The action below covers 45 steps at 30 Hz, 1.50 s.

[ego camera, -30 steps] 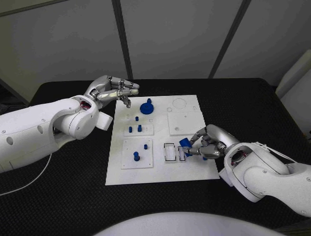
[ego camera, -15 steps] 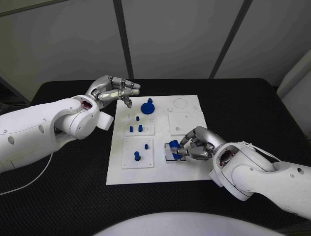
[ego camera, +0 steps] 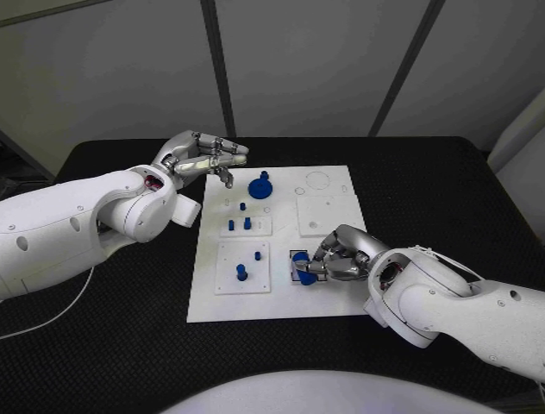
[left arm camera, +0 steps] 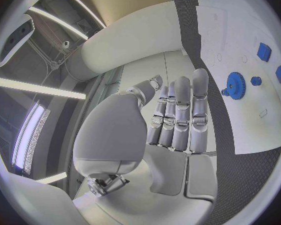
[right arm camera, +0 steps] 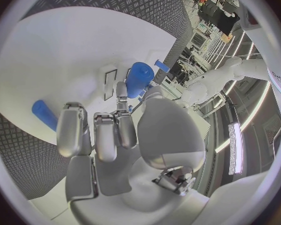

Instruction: Assemble the parts on the task board

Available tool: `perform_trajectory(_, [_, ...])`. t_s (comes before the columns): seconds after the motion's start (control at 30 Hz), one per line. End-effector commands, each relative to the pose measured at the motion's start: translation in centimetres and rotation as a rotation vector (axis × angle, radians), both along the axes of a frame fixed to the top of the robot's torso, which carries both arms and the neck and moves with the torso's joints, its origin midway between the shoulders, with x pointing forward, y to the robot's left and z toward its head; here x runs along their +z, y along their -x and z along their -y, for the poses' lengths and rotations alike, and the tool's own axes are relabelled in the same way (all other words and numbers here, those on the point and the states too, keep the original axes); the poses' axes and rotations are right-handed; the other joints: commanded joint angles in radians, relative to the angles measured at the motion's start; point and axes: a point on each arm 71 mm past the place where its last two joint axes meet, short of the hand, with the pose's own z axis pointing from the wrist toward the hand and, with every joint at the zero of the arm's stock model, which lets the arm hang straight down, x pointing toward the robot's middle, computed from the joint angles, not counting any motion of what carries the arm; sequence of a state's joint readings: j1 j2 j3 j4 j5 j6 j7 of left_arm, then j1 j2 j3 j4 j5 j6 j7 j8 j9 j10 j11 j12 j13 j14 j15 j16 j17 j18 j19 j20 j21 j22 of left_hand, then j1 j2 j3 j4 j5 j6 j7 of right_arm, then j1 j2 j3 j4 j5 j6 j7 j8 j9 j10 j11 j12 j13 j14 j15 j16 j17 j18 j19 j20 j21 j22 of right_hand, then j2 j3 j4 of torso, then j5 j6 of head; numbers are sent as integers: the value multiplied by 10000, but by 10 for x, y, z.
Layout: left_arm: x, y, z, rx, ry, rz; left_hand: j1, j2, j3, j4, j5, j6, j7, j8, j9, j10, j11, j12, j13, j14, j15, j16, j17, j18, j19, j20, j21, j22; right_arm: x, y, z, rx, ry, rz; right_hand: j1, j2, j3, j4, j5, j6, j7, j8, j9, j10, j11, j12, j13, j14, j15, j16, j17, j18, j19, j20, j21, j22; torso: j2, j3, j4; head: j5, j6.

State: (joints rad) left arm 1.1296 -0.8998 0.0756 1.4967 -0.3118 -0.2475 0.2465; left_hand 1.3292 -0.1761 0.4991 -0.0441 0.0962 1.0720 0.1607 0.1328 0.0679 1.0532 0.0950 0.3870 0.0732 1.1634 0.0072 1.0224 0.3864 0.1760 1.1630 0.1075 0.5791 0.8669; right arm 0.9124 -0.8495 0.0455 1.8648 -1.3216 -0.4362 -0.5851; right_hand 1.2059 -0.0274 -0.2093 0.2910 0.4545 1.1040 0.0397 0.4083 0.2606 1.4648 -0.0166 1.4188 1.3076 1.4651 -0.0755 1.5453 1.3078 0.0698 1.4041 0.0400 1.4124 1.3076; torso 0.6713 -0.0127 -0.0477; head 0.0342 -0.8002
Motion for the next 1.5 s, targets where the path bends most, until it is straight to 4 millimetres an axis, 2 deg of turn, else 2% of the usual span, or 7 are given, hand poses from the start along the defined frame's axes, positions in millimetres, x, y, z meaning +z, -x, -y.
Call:
perform_trajectory(0.03, [1,0,2,-139,70,26,-7,94,20,-42,63,-14,1,-19,-1,-83,-11,19,-12,12,64,-63,-11,65,24,39,-44,-11,0,-1,-1,20,154,120,-234,-47,-118,10,-572,-47,58,12,6,247,-87,-69,1138,935,-79,12,2041,-85,-5,-81,2,49,-6,3,5,15,-2])
perform_trajectory(0.2, [1,0,2,-133,67,25,-7,94,20,-42,63,-14,1,-19,-1,-83,-11,19,-12,12,64,-63,-11,65,24,39,-44,-11,1,-2,-2,4,123,222,-730,-242,-153,38,-1854,-113,66,53,128,234,-75,-131,1122,932,-79,1,2022,-82,-18,-86,-21,33,-4,8,-8,36,-9])
perform_trajectory(0.27, [1,0,2,-133,66,23,-7,94,20,-42,63,-14,1,-19,-1,-83,-11,19,-12,12,64,-63,-11,65,24,39,-44,-11,1,-2,-2,9,105,251,-992,-412,-56,43,-2317,-142,76,68,179,231,-74,-150,1122,931,-72,-3,2017,-78,-28,-83,-35,20,-2,7,-12,44,-13])
perform_trajectory(0.43, [1,0,2,-133,66,21,-7,94,20,-42,63,-14,1,-19,-1,-83,-11,19,-12,12,64,-63,-11,65,24,39,-44,-11,1,-2,-2,13,59,313,-1421,-757,207,55,-2908,-198,84,94,277,219,-62,-199,1113,929,-64,-8,2009,-73,-41,-73,-56,4,-14,11,-22,55,-12])
perform_trajectory(0.7, [1,0,2,-137,67,19,-7,94,20,-42,63,-14,1,-19,-1,-83,-11,19,-12,12,64,-63,-11,65,24,39,-44,-11,5,0,-4,188,-69,560,-1448,-668,392,36,-2772,-199,77,122,334,237,-67,-179,1147,936,-66,4,2039,-76,-28,-72,-48,25,-17,17,-15,42,3])
perform_trajectory(1.0, [1,0,1,-130,66,24,8,102,28,-56,64,-19,5,-20,-2,-95,-7,28,-15,12,62,-68,-21,66,30,36,-53,-12,15,6,-1,826,-155,1386,-67,-469,670,-150,-2309,-141,8,274,522,286,-128,-133,1232,954,-116,41,2128,-94,28,-115,-3,113,-11,21,-27,54,9])
perform_trajectory(1.5, [0,0,1,-138,68,7,8,102,28,-56,64,-19,5,-20,-2,-95,-7,28,-15,12,62,-68,-21,66,30,36,-53,-12,15,10,10,1445,277,1324,727,-353,626,-353,-2158,-160,-4,344,635,309,-142,-119,1279,967,-127,67,2190,-106,59,-128,23,173,-8,10,-7,27,35])
